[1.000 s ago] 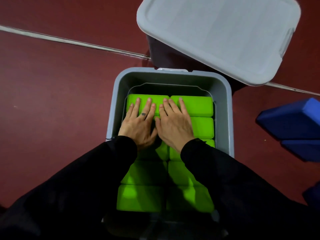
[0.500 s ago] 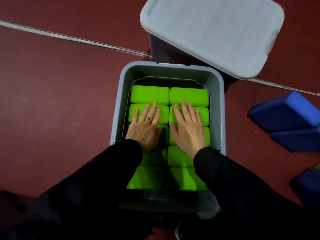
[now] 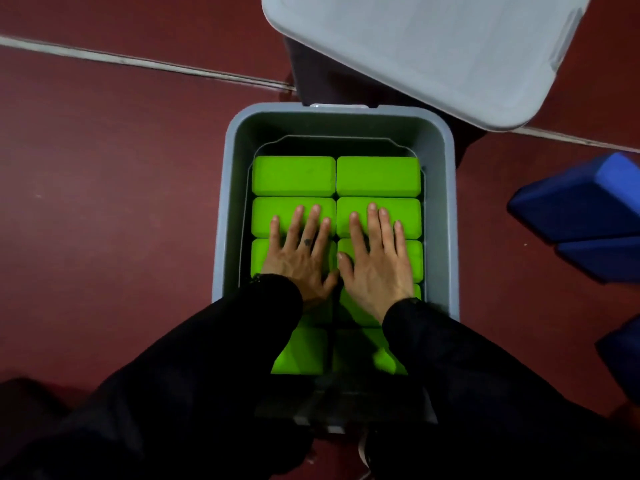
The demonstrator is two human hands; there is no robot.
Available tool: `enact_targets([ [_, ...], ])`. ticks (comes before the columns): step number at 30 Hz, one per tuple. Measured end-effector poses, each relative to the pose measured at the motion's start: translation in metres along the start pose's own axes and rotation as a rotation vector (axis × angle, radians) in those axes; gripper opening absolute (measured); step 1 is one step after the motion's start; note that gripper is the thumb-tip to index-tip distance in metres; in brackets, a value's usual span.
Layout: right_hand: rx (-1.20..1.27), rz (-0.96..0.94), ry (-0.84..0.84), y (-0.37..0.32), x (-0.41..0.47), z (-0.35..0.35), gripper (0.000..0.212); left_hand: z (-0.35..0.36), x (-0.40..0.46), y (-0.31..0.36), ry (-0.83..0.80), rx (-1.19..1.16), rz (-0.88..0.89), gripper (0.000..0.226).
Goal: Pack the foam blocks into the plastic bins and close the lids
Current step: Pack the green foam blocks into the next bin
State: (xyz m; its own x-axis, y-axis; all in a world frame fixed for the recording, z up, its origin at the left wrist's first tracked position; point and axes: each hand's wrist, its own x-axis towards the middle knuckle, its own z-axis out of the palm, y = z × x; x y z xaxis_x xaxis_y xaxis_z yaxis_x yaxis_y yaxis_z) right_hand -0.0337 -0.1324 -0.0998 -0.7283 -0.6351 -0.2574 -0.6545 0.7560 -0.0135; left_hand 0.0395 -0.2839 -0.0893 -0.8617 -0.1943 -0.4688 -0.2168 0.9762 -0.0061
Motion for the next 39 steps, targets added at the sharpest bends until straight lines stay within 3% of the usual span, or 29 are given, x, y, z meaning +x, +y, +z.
enact_targets([
  [6, 0.206, -0.030, -0.143, 0.005, -0.014, -0.034, 0.074, -0.017, -0.019, 0.001, -0.013, -0.067, -0.007, 0.082],
  [8, 0.241, -0.062, -0.107, 0.010, -0.036, -0.044, 0.059, -0.012, -0.043, 0.002, 0.002, -0.088, -0.037, 0.077],
  [10, 0.216, -0.091, -0.071, 0.010, -0.061, -0.048, 0.029, -0.002, -0.072, 0.004, -0.031, -0.037, 0.004, 0.072],
  [12, 0.242, -0.094, -0.248, 0.006, -0.077, -0.044, 0.017, 0.005, -0.094, 0.010, -0.078, -0.041, 0.028, 0.072],
  [14, 0.276, -0.093, -0.419, -0.001, -0.087, -0.037, 0.018, 0.003, -0.103, 0.018, -0.069, -0.086, -0.033, 0.071],
  [19, 0.303, -0.005, -0.378, -0.018, -0.101, -0.030, 0.025, 0.010, -0.108, 0.033, -0.215, -0.104, -0.055, 0.070],
  [25, 0.339, 0.091, -0.621, -0.026, -0.087, -0.056, 0.049, 0.015, -0.110, 0.035, -0.238, -0.124, -0.089, 0.073],
  [26, 0.312, 0.070, -0.596, -0.022, -0.085, -0.060, 0.044, 0.015, -0.113, 0.036, -0.207, -0.107, -0.079, 0.072],
  [28, 0.210, 0.018, -0.294, -0.010, -0.084, -0.066, 0.031, 0.009, -0.111, 0.040, -0.113, -0.042, 0.000, 0.071],
  [30, 0.127, 0.000, -0.082, 0.005, -0.084, -0.063, 0.036, 0.001, -0.102, 0.046, -0.039, 0.001, 0.111, 0.072],
  [33, 0.141, -0.062, -0.146, 0.021, -0.085, -0.053, 0.060, -0.014, -0.083, 0.053, -0.044, 0.022, 0.148, 0.084],
  [39, 0.073, -0.074, -0.172, 0.023, -0.079, -0.036, 0.066, -0.030, -0.055, 0.061, -0.134, 0.022, 0.138, 0.079],
])
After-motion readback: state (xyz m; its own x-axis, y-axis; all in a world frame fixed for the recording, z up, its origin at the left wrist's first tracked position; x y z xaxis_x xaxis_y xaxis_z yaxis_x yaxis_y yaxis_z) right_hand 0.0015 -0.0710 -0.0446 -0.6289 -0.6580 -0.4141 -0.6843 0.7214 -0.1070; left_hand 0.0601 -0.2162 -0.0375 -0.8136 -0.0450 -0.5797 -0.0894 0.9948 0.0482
